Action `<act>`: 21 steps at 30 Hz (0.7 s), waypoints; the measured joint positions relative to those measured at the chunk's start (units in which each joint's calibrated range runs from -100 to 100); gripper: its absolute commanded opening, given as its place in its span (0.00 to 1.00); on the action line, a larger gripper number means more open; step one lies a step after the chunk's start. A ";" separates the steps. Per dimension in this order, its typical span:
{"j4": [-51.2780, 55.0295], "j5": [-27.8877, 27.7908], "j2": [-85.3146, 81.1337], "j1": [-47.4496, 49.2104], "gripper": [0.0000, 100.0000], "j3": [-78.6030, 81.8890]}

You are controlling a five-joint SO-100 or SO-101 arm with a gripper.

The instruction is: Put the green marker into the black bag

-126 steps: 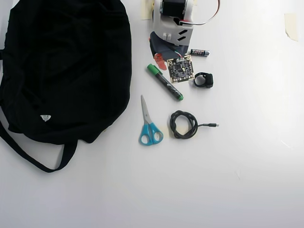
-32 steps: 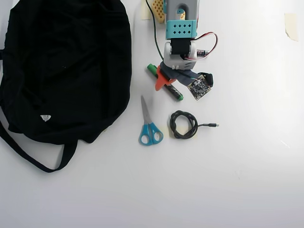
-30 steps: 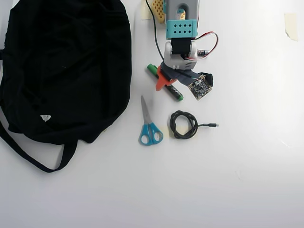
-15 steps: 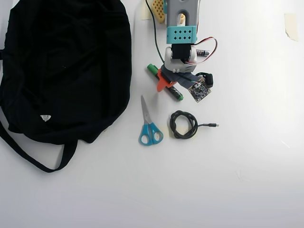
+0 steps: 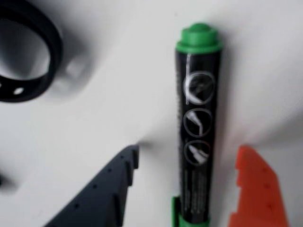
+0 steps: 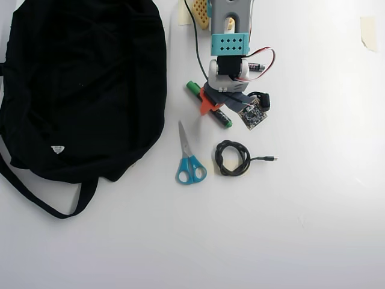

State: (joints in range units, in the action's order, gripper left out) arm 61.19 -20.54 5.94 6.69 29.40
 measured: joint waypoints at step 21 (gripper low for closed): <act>-0.17 0.20 0.00 0.00 0.02 0.00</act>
State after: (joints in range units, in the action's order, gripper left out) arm 61.01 -20.34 5.94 6.69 29.40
